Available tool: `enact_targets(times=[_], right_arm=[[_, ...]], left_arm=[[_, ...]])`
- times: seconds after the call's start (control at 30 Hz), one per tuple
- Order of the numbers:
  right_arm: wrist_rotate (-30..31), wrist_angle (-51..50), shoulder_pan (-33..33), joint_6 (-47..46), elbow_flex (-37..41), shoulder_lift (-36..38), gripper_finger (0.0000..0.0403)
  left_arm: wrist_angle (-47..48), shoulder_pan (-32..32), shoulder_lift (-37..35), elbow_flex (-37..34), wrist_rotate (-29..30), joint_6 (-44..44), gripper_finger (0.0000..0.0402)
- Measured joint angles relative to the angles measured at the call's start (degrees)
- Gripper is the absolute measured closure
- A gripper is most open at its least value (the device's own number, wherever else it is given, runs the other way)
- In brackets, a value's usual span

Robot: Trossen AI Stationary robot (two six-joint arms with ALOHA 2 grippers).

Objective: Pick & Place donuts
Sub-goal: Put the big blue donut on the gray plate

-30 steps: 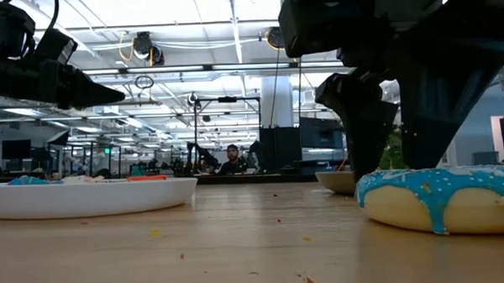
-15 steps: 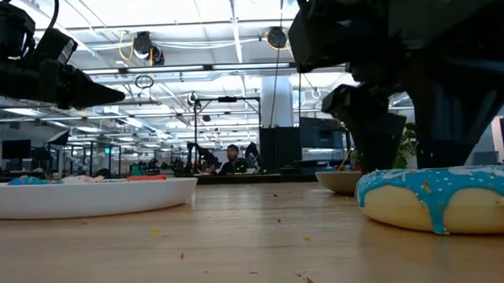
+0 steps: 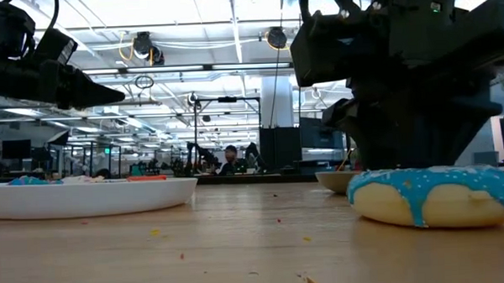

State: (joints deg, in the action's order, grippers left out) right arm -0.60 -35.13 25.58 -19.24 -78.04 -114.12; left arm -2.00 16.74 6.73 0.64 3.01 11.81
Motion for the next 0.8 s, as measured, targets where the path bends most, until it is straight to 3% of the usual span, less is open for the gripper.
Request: enact_targets(times=[0.17, 0.23, 0.47, 0.8], right_arm=[[-0.81, 0.1, -0.2, 0.15, 0.0, 0.2, 0.0373], [-1.09, 0.07, -0.24, 0.49, 0.04, 0.66, 0.0391], [-1.06, -1.93, -1.09, 0.56, -2.82, 4.91, 0.0364], [-1.09, -6.05, -3.77, -1.31, -4.99, 13.71, 0.0387]], left_arm=[[0.02, -0.01, 0.01, 0.0, 0.0, 0.28, 0.0364], [0.02, 0.0, 0.01, 0.0, -0.01, 0.28, 0.0364], [0.02, 0.01, 0.01, 0.0, -0.04, 0.09, 0.0364], [0.02, -0.01, -0.01, 0.0, -0.09, -0.11, 0.0364]])
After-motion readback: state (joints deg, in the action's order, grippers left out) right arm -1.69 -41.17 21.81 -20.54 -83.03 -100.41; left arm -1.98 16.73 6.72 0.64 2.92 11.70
